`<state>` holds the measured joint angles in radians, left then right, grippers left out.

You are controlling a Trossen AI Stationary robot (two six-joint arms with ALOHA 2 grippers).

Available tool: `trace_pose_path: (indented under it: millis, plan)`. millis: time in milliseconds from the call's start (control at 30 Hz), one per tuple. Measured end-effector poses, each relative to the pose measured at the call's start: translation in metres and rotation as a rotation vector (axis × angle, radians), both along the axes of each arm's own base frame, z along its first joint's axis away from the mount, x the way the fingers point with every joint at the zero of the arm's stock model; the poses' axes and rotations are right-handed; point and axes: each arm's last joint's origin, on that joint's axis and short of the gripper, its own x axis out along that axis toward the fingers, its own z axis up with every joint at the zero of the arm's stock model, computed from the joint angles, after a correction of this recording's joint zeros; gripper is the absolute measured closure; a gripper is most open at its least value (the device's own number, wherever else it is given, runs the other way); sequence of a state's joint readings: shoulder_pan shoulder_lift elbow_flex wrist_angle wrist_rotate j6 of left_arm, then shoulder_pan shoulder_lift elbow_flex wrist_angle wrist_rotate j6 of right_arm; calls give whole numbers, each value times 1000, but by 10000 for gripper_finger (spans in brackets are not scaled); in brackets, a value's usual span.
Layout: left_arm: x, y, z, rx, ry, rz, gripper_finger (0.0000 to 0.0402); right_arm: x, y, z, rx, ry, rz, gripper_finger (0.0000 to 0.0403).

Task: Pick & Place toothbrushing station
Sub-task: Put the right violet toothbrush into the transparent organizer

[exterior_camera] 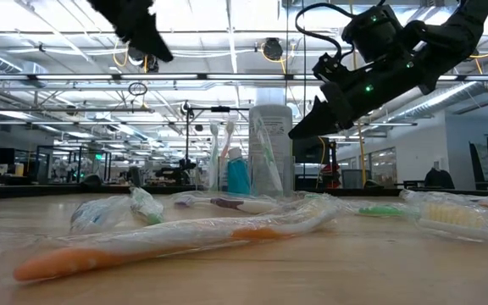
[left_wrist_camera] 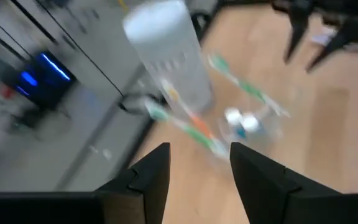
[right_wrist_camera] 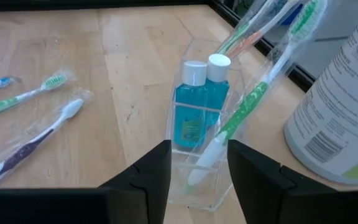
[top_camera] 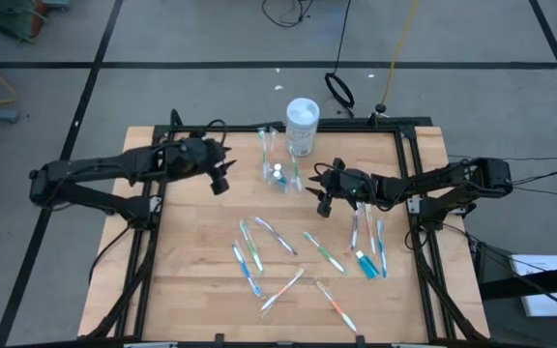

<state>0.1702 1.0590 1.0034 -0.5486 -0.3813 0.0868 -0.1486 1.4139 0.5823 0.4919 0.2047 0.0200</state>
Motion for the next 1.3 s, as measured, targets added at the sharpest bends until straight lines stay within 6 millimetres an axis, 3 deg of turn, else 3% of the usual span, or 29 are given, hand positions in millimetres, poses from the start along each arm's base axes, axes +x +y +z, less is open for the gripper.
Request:
trace_pose_path:
  millis: [167,333,467,633,733,900,1200,1300]
  plan:
    - [-7,-1,-18,-92,9,22,229,-3,1,-1,24,33,-8,229]
    - [-7,0,-39,-116,50,39,229,-24,4,17,68,74,-29,223]
    - [-6,0,-50,-107,86,27,229,-51,8,32,216,88,-109,229]
    - [-4,0,-51,-107,89,29,229,-89,17,30,535,234,-234,233]
    - [-4,0,-50,-99,85,24,229,-108,24,24,714,345,-345,233]
    - [-4,0,-50,-92,91,17,229,-124,31,5,842,434,-512,234]
    - [-2,1,-48,-79,70,9,229,-119,30,-30,842,272,-464,234]
    - [0,1,-46,-60,45,-4,229,-121,29,-44,842,293,-486,234]
